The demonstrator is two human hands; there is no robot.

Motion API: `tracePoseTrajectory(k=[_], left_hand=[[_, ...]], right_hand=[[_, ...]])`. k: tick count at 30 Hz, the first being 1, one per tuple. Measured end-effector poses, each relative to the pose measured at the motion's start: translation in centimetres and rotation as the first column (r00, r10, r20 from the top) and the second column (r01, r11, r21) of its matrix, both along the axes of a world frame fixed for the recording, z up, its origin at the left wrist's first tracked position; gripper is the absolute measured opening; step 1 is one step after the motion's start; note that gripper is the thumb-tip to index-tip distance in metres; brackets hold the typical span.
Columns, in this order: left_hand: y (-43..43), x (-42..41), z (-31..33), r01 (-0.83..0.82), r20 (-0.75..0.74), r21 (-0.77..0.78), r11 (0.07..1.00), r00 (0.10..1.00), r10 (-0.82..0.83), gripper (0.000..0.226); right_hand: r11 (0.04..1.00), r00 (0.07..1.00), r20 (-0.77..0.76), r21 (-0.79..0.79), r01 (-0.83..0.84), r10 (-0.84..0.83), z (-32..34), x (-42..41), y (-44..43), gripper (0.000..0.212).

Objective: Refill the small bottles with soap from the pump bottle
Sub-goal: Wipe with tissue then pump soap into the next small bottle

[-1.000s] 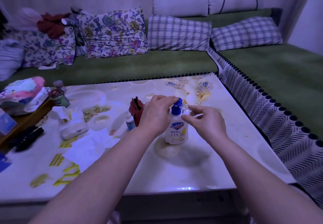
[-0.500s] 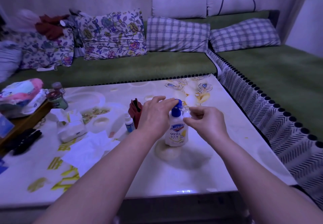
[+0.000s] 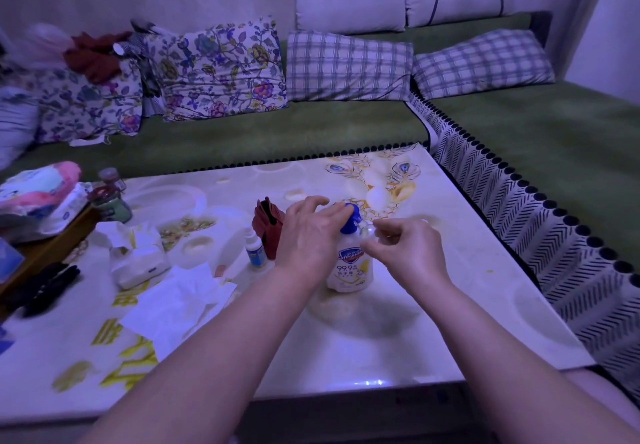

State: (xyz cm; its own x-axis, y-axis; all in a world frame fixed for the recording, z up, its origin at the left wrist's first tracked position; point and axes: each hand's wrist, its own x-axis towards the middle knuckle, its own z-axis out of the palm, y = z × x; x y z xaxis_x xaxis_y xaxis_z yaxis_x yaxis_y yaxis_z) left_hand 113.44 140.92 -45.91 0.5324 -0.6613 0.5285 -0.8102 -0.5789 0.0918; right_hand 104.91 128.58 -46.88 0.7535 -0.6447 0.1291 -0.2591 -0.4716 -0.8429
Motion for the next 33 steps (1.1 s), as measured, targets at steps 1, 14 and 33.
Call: tracePoseTrajectory(k=[1,14,33], left_hand=[[-0.1,-0.1,0.0,-0.002,0.022,0.001,1.000,1.000,0.002,0.053],[0.0,-0.5,2.0,-0.048,-0.181,0.051,0.998,0.982,0.057,0.078],[0.2,-0.1,1.4,-0.063,-0.199,0.098,0.993,0.976,0.082,0.053]], right_hand=[[1.000,1.000,-0.002,0.003,-0.001,0.001,-0.1,-0.1,0.0,0.036],[0.996,0.999,0.029,0.083,-0.034,0.031,0.8,0.2,0.1,0.051],[0.998,0.998,-0.052,0.052,0.039,-0.037,1.6,-0.7,0.7,0.059]])
